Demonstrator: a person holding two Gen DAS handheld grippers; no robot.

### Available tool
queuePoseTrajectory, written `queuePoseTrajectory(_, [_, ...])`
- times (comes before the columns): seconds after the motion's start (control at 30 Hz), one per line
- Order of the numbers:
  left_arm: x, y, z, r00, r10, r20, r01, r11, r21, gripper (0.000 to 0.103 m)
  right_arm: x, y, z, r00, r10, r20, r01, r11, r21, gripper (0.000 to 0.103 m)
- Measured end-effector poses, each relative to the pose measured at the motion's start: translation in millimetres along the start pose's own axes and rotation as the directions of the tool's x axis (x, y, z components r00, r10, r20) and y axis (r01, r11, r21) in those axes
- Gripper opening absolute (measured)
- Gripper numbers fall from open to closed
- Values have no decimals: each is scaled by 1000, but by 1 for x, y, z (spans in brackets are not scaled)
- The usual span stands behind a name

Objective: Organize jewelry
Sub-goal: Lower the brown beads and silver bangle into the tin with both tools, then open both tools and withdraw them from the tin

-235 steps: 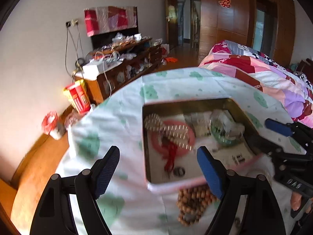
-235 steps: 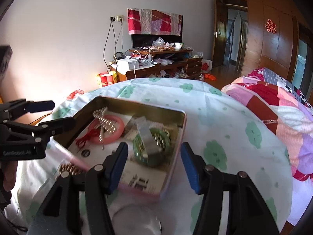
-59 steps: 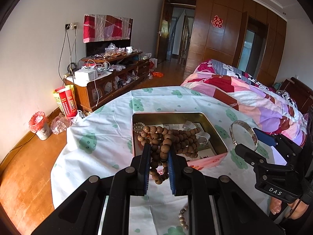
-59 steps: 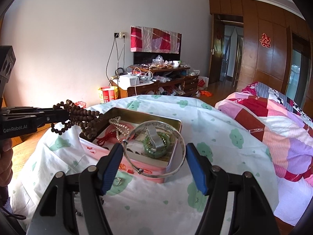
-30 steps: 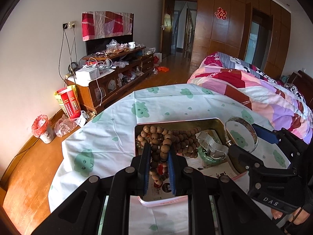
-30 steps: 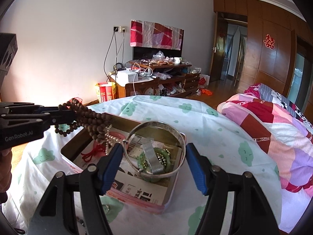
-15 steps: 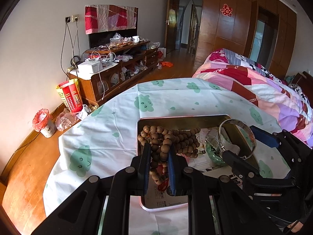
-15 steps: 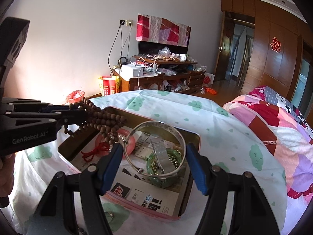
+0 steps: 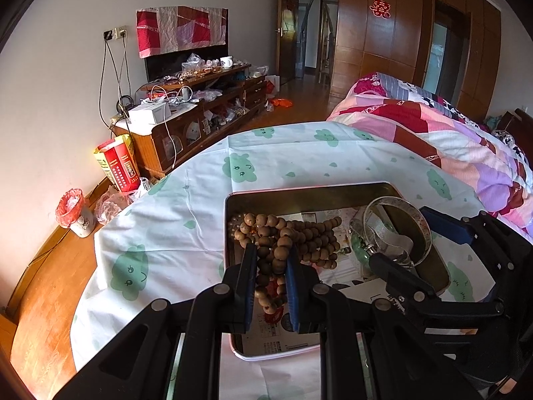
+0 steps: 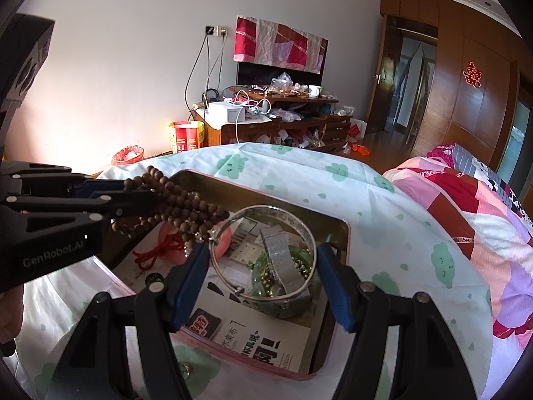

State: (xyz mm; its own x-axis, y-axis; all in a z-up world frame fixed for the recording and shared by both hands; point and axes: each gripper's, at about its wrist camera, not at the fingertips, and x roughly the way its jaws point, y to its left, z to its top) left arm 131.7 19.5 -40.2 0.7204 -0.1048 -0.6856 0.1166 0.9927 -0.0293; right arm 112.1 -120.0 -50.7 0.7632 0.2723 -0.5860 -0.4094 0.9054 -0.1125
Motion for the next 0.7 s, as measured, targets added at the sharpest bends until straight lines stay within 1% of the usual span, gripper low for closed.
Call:
queuePoseTrajectory(0.43, [6,-4,-5,1000,-6,-16,7,1000,12,16,2,-1,-1,1000,-5,-7,5,1000,8,69])
queuePoseTrajectory(0.53, [7,-5,-6,1000,-19,-24,19,1000,11,19,5,-4,-1,1000,3,-15,-3,1000,14,69])
queuePoseTrajectory(0.57, [6,-7,-6,999,-16,-29,17,1000,19,25,6,-4,-2,1000,4,-18,-4,1000,15,69])
queuePoseTrajectory(0.6, [4,-9,-6,1000,5,-22,-5,1000,26,40,5,-4,-3,1000,6,-19,-6,1000,15,69])
queuePoseTrajectory(0.63, [2,-9,-6,1000,25,-11,-24,999,28,50,4,-5,-4,1000,5,-19,-5,1000,16,72])
queuePoseTrajectory(0.67, [-5,-9,-7,999,45,15,-46,999,23,69,3,-5,-5,1000,4,-20,-3,1000,17,79])
queuePoseTrajectory(0.7, [-9,-8,-7,998,53,32,-54,998,18,77,1,-5,-6,1000,2,-18,-2,1000,19,82])
